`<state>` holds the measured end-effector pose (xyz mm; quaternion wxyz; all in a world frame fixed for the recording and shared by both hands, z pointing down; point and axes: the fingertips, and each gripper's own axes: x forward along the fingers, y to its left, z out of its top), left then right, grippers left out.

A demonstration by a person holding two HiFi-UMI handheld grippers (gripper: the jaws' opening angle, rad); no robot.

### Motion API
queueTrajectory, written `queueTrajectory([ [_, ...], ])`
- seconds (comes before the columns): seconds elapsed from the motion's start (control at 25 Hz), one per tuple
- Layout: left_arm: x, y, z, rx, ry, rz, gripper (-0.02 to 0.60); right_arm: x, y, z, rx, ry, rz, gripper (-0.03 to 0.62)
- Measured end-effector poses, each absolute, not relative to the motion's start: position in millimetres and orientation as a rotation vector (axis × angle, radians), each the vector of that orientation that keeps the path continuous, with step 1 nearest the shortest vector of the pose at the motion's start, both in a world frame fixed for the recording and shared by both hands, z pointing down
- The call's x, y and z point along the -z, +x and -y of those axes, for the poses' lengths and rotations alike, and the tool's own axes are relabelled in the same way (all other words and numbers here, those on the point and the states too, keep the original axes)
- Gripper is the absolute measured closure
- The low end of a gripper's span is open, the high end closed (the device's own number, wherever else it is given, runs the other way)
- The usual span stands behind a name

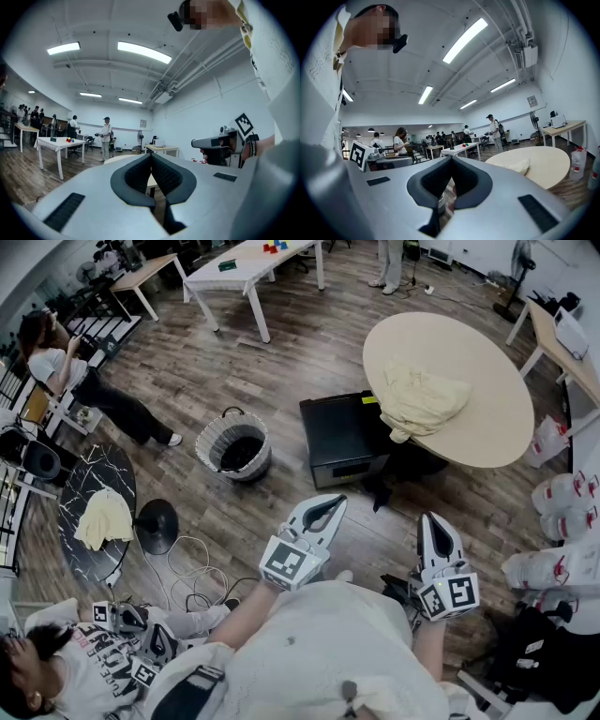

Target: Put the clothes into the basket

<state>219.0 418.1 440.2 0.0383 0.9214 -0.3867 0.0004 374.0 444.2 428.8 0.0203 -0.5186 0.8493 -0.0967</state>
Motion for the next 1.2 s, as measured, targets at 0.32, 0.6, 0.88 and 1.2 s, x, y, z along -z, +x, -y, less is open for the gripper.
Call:
queueTrajectory([
  [0.32, -448, 222, -420, -0.003, 2.737, 1.203, 0.559, -434, 381, -450, 0.356, -1.600, -2.607, 0.588],
  [0.6, -454, 231, -433, -0.034, 2.740, 1.187, 0.557, -428, 382, -458, 0.318, -1.577, -2.632, 0.588],
  [0.88, -459, 241, -439, -0.032, 2.728, 1.219, 0.399, -436, 394, -473, 0.352, -1.584, -2.615, 0.588],
  [1.2, -463, 254, -434, -0.041, 2.720, 1.197, 0.399, -445, 409, -469, 0.403, -1.585, -2.594, 0.586],
])
